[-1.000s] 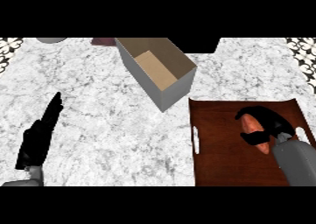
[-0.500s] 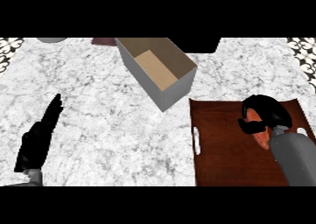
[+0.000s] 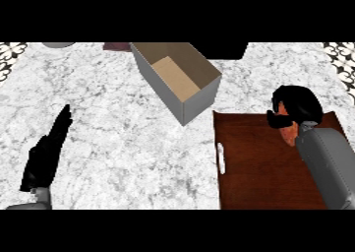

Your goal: Pick the sweet potato from the tray and place it in the cardboard box

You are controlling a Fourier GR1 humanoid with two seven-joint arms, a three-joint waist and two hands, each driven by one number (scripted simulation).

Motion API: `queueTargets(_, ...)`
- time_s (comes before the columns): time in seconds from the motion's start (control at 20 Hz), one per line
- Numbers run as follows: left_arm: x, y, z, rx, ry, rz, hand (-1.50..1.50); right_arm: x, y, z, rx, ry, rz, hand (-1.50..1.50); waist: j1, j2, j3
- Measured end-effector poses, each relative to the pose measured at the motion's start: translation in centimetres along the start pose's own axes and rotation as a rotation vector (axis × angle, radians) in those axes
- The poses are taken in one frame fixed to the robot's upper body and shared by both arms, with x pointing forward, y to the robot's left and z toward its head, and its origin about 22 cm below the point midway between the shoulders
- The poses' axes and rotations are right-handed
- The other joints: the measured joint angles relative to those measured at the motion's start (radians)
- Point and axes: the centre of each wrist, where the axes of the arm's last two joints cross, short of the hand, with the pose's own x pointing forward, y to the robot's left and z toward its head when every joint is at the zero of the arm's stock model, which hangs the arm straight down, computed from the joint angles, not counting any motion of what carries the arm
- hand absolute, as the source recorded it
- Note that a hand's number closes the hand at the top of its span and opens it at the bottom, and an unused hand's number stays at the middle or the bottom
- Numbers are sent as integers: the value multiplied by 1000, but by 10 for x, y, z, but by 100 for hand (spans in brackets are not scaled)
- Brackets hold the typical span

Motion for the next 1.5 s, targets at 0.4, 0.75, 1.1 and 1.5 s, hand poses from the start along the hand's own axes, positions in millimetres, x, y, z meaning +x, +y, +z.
queueTargets(0.4, -2, 0, 2, 8, 9, 3, 0, 21, -47, 4, -158, -105, -146, 150, -9, -4, 0)
queueTargets(0.75, -1, 2, 4, 14, 11, -4, 0, 56, -89, 15, -267, -349, -408, 150, -10, -5, 0)
queueTargets(1.1, 2, 0, 1, 2, 2, -3, 0, 102, -133, 18, -284, -464, -501, 150, -3, -2, 0)
queueTargets(1.5, 5, -2, -1, -11, -3, -6, 0, 176, -152, -4, -256, -450, -495, 150, 10, 2, -1)
